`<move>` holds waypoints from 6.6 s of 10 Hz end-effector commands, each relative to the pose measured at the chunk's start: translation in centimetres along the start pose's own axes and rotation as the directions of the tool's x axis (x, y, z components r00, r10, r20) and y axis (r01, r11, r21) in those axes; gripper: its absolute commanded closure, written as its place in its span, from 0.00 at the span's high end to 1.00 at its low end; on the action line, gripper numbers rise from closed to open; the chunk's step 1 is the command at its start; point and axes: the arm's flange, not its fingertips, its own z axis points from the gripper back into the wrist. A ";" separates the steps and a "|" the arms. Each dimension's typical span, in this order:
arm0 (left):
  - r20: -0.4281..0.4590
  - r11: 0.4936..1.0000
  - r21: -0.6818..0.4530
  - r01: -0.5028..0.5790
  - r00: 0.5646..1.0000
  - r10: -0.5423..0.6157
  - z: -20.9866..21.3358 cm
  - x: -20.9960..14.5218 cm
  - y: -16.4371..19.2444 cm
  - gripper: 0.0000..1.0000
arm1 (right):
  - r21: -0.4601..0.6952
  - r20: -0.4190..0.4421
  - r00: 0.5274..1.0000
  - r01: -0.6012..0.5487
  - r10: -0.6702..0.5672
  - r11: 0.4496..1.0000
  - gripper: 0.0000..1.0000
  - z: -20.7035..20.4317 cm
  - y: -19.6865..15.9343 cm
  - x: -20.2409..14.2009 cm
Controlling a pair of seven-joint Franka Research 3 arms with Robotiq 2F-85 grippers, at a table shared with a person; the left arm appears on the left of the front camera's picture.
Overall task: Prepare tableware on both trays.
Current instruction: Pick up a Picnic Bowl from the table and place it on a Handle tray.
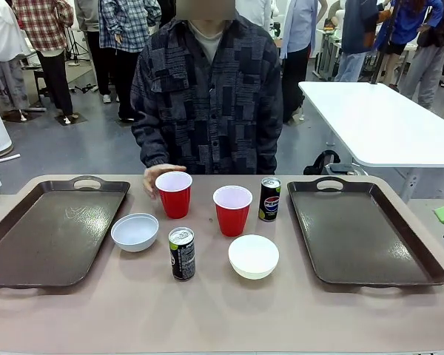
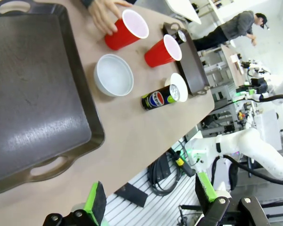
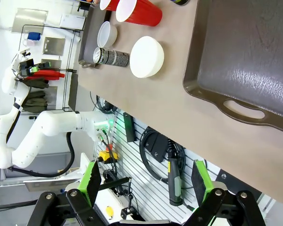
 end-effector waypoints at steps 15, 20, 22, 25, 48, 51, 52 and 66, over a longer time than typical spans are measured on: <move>0.005 1.000 -0.016 0.001 1.000 -0.001 0.1 -0.1 0.2 1.00 | -0.442 -0.359 0.927 -0.065 -0.110 0.895 1.00 -18.9 10.6 12.3; 0.005 1.000 -0.016 0.001 1.000 -0.001 0.1 -0.1 0.2 1.00 | -0.631 -0.253 0.956 -0.047 -0.148 0.774 1.00 -23.1 11.2 12.2; 0.005 1.000 -0.016 0.001 1.000 -0.001 0.1 -0.1 0.2 1.00 | -0.712 -0.183 0.974 -0.037 -0.135 0.701 1.00 -28.2 12.6 11.9; 0.005 1.000 -0.016 0.001 1.000 -0.001 0.1 -0.1 0.2 1.00 | -0.780 0.005 0.982 0.120 -0.186 0.614 1.00 -34.4 11.1 14.1; 0.005 1.000 -0.016 0.001 1.000 -0.001 0.1 -0.1 0.2 1.00 | -0.737 -0.219 0.974 -0.131 -0.051 0.663 0.00 -30.4 15.7 12.0; 0.005 1.000 -0.016 0.001 1.000 -0.001 0.1 -0.1 0.2 1.00 | -0.690 -0.190 0.982 -0.145 0.015 0.709 0.00 -21.6 16.2 12.9; 0.005 1.000 -0.016 0.001 1.000 -0.001 0.1 -0.1 0.2 1.00 | -0.644 -0.217 0.976 -0.159 0.020 0.748 0.00 -18.7 14.0 13.7; 0.005 1.000 -0.016 0.001 1.000 -0.001 0.1 -0.1 0.2 1.00 | -0.633 -0.213 0.976 -0.096 -0.053 0.768 0.00 -14.9 11.4 5.5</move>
